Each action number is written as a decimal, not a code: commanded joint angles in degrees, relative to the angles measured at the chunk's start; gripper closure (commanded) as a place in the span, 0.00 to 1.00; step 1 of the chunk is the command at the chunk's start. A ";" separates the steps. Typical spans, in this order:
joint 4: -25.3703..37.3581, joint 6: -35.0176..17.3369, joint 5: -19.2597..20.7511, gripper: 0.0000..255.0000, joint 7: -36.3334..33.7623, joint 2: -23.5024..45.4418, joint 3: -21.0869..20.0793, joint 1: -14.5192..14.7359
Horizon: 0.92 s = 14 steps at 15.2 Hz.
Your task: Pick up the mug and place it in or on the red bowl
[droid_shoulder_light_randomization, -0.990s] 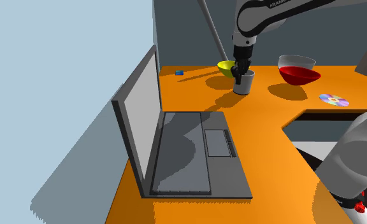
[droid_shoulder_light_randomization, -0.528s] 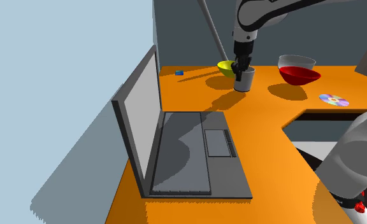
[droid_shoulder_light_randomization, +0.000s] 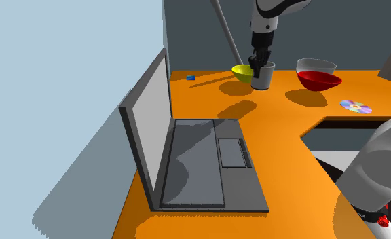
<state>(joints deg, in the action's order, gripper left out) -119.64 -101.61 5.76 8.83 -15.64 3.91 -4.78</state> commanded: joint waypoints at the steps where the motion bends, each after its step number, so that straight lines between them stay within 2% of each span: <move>1: 1.79 1.74 -0.07 1.00 0.03 0.06 -0.10 0.06; 14: 12.84 11.75 -0.28 1.00 0.79 1.07 -0.28 0.14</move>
<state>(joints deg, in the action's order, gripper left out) -107.81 -90.65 5.46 9.41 -14.77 3.54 -4.58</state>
